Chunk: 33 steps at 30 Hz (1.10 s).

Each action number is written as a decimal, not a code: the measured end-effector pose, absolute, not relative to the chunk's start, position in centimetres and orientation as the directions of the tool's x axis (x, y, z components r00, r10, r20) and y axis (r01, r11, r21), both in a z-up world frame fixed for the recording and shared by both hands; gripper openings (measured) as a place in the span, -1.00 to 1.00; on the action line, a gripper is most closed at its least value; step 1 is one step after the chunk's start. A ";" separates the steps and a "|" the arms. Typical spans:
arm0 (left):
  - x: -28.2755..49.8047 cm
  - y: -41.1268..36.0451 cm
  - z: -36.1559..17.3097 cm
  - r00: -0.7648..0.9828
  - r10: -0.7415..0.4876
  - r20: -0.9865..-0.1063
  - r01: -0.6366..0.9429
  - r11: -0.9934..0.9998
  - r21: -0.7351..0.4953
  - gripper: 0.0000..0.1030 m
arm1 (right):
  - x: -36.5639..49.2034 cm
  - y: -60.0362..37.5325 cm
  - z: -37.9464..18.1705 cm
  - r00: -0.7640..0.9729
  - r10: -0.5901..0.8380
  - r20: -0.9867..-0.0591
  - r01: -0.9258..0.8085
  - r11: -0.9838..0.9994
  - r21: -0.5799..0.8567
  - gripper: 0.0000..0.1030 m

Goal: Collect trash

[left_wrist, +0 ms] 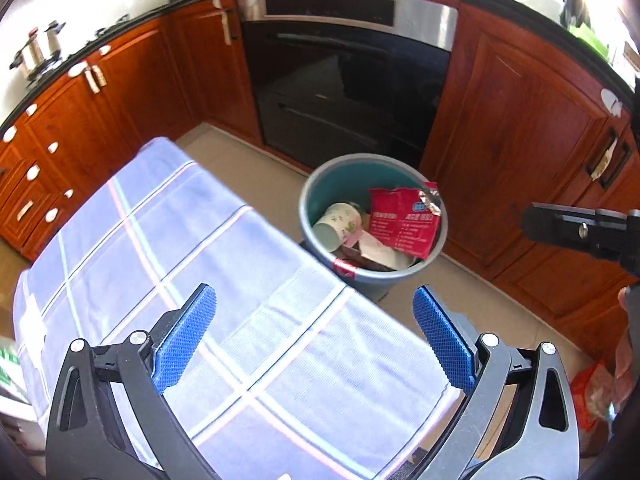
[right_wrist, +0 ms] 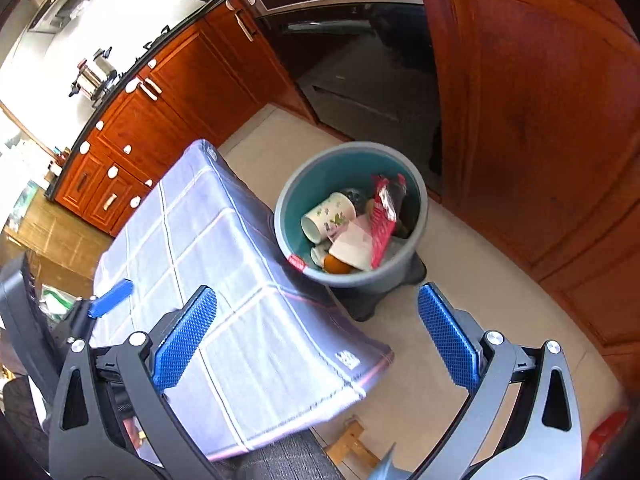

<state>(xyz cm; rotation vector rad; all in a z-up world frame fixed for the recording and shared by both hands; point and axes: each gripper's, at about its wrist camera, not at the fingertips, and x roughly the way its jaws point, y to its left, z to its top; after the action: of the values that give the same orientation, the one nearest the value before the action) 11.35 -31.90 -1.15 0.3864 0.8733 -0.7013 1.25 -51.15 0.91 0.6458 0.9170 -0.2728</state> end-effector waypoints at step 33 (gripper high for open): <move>10.1 -28.0 -6.1 0.396 -0.383 -0.834 0.667 0.745 -0.026 0.92 | -0.8 -44.1 -5.6 0.362 -0.206 -0.909 0.542 0.840 0.025 0.89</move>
<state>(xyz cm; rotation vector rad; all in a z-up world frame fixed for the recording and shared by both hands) 10.10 -27.99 -6.07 0.3380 0.9512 -0.6815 -0.77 -44.06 -5.59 0.3475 1.1019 -0.4941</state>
